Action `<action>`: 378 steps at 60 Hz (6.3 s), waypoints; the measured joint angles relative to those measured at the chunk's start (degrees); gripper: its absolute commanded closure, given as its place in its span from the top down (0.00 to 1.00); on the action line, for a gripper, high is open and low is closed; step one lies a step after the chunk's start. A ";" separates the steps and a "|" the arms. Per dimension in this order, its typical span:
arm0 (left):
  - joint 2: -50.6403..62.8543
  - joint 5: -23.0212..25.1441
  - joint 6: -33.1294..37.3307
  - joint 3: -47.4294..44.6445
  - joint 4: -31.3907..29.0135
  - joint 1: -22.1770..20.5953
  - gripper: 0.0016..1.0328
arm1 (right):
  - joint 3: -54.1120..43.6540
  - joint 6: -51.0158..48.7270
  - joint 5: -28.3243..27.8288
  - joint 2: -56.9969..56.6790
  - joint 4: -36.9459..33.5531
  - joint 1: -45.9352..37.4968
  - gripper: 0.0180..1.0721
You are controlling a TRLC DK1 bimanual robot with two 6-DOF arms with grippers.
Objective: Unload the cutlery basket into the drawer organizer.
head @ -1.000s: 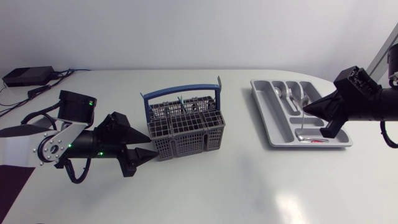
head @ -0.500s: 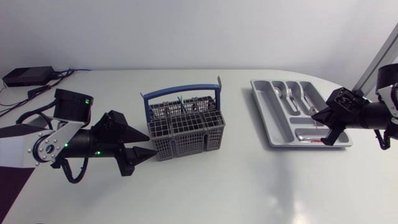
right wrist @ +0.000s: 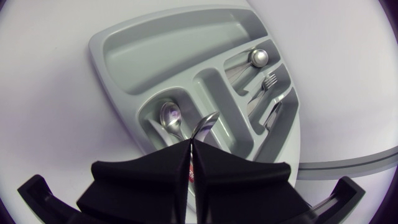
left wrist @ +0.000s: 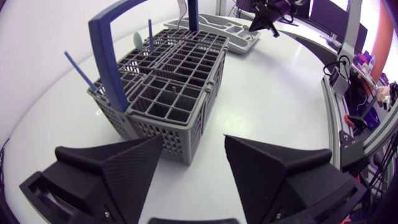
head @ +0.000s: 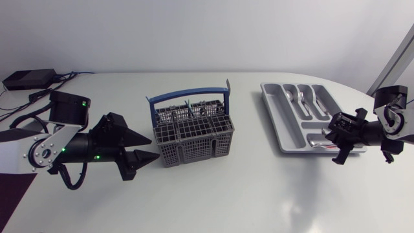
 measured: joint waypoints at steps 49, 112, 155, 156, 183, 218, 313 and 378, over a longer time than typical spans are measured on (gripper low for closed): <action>-2.99 0.00 0.04 0.00 -1.97 1.40 0.67 | -2.64 11.04 1.86 -13.03 -3.39 12.55 0.67; -2.23 -2.27 0.02 -3.28 -1.62 -6.49 0.22 | 32.76 53.99 -0.68 2.05 -12.72 44.81 0.09; 5.66 -6.05 -2.38 -1.18 7.54 -5.05 0.22 | 42.88 53.92 -0.66 9.90 -25.16 47.43 0.08; 5.79 -6.05 -2.38 -1.16 7.61 -4.76 0.22 | 42.69 53.94 -0.68 9.64 -25.38 47.58 0.08; 11.37 -6.10 -2.40 3.45 9.22 0.59 0.22 | 37.70 55.67 -0.46 1.81 -33.22 56.00 0.07; 21.79 -6.93 -4.33 13.62 12.07 1.77 0.23 | 29.88 55.36 -3.39 -14.93 -34.67 50.16 0.58; 8.20 -11.74 -7.19 10.21 6.82 -0.94 0.23 | 8.24 47.45 -28.87 -14.97 -19.10 37.88 0.58; -1.29 -10.97 -7.02 7.65 -2.01 -13.00 0.23 | 10.95 46.42 -35.78 -9.70 -18.62 39.41 0.06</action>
